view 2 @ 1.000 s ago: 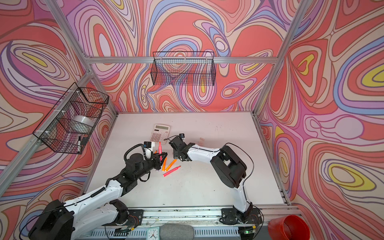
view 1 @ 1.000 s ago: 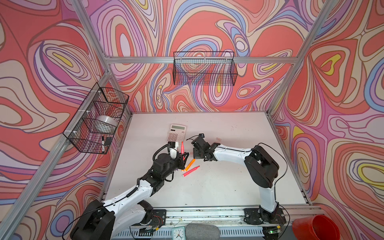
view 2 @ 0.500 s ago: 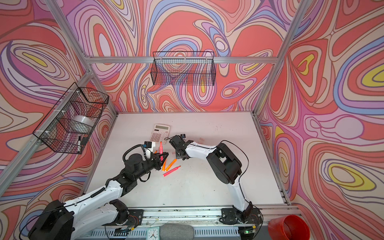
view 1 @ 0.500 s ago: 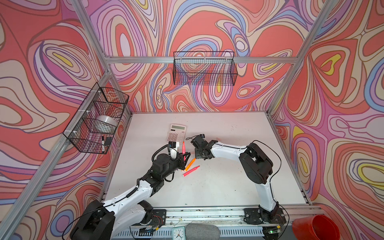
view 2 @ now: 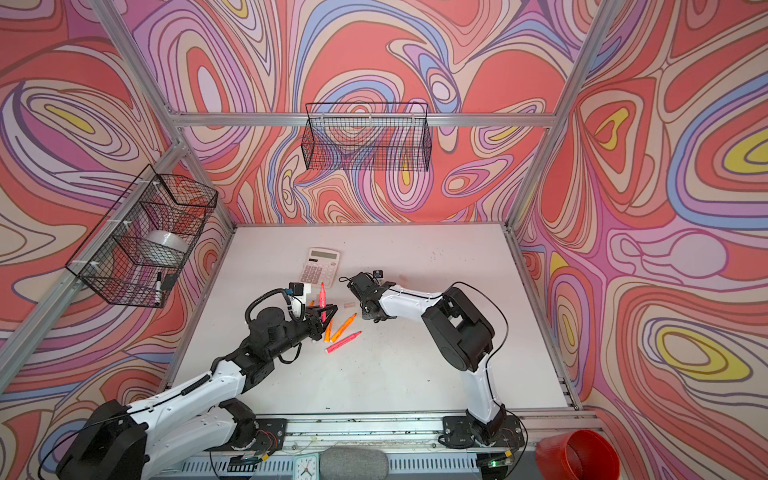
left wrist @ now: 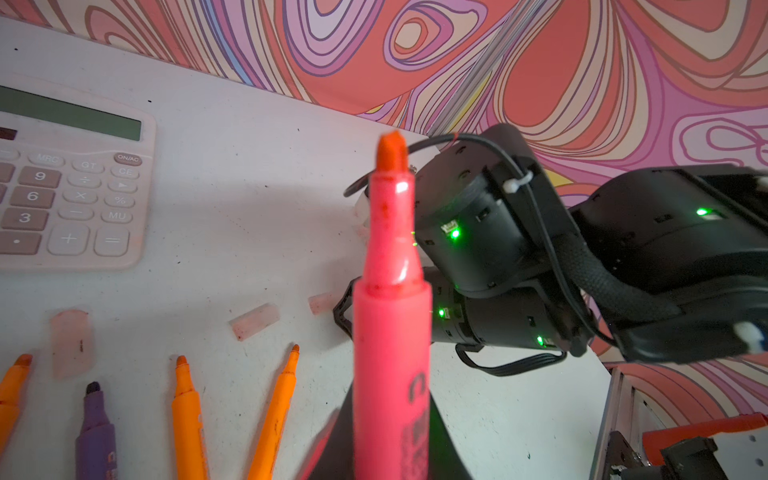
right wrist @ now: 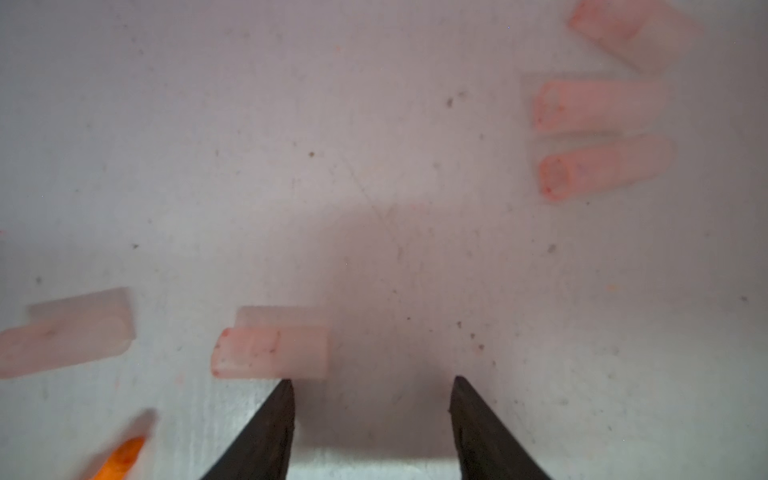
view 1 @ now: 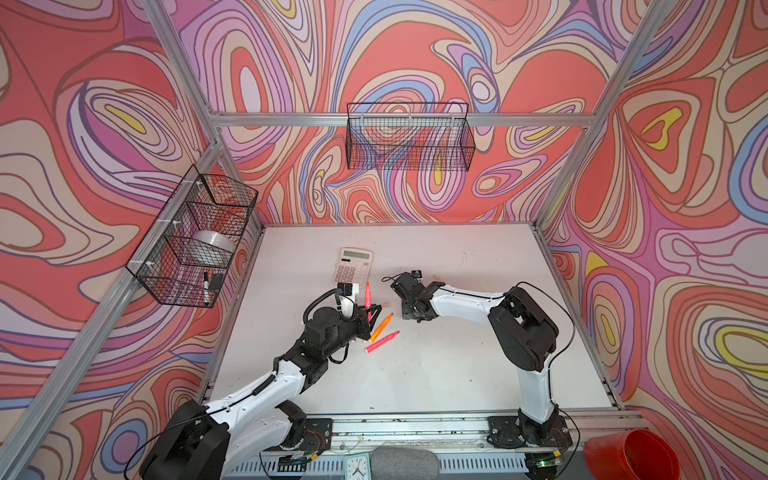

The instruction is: Insert the pens into the pen caps

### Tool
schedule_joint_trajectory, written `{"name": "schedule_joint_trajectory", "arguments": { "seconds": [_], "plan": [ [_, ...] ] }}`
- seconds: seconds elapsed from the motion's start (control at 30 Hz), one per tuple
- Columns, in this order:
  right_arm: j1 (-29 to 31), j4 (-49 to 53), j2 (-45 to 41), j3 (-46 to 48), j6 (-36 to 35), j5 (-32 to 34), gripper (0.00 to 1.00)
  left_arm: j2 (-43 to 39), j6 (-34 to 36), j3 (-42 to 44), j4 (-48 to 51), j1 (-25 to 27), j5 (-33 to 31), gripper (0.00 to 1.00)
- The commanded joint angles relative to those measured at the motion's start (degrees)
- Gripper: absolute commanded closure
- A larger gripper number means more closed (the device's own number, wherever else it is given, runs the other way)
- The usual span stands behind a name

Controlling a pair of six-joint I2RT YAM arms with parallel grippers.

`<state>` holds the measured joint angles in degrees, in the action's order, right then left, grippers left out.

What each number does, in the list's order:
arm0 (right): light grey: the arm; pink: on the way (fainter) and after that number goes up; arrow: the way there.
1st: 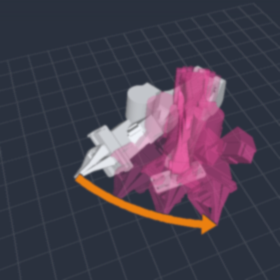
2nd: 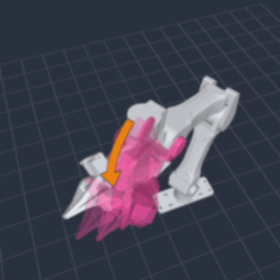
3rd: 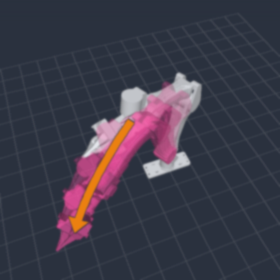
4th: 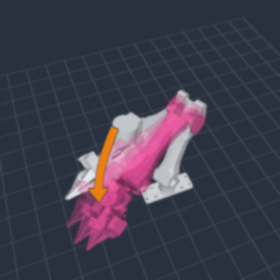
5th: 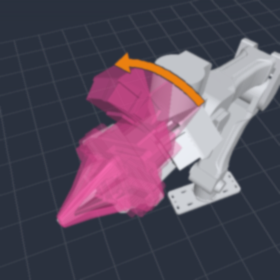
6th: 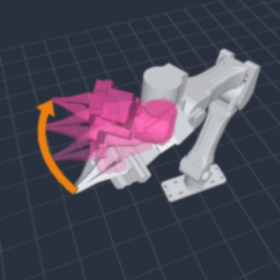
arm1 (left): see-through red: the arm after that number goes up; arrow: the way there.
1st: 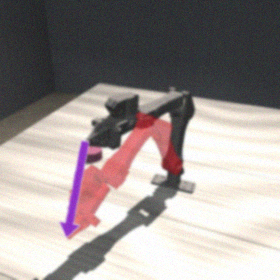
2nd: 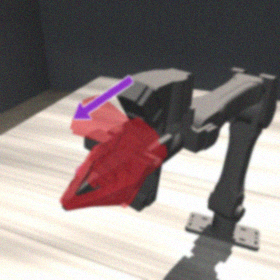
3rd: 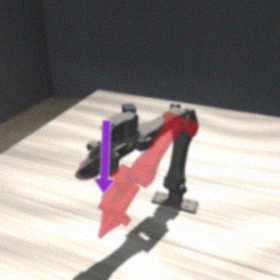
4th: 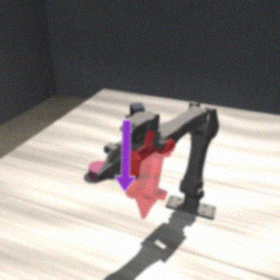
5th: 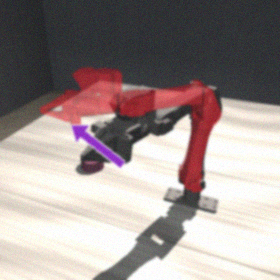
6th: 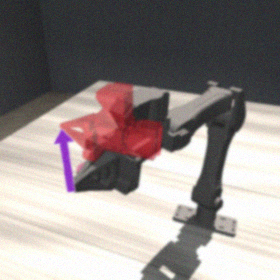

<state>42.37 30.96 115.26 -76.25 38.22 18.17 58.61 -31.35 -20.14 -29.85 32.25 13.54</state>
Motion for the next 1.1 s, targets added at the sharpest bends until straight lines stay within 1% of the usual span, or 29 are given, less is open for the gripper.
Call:
{"name": "schedule_joint_trajectory", "arguments": {
  "seconds": [0.0,0.17,0.27,0.43,0.6,0.7,0.8,1.07],
  "plan": [
    [-1.9,1.5,-1.8,2.4,1.4,1.0,0.41,-0.8,-0.3,0.2,-2.1,-0.1,0.7,1.00],
    [-3.8,-0.6,-1.8,3.3,1.0,-2.1,0.42,-0.8,-0.4,0.4,-2.2,-0.1,0.6,1.00],
    [-3.8,-1.1,-0.4,2.3,0.6,-4.4,0.44,-0.6,-0.5,0.3,-2.4,-0.1,0.9,1.00],
    [-3.8,-0.4,2.1,-0.5,0.2,-5.2,0.46,-0.2,-0.5,0.3,-2.6,-0.1,1.0,1.00],
    [-3.7,-1.2,4.5,-2.3,-0.6,-8.2,0.47,-0.1,-0.5,0.3,-2.8,-0.1,1.1,1.00],
    [-3.8,-0.4,6.5,-4.6,-1.0,-8.6,0.49,0.1,-0.5,0.2,-2.9,-0.1,1.1,1.00],
    [-3.7,0.2,7.9,-6.5,-1.5,-7.3,0.49,0.3,-0.3,0.2,-2.9,-0.1,1.1,1.00],
    [-3.2,1.9,13.4,-12.8,-2.3,-9.5,0.49,0.4,-0.3,0.3,-2.8,-0.1,0.8,1.00]
  ]
}}
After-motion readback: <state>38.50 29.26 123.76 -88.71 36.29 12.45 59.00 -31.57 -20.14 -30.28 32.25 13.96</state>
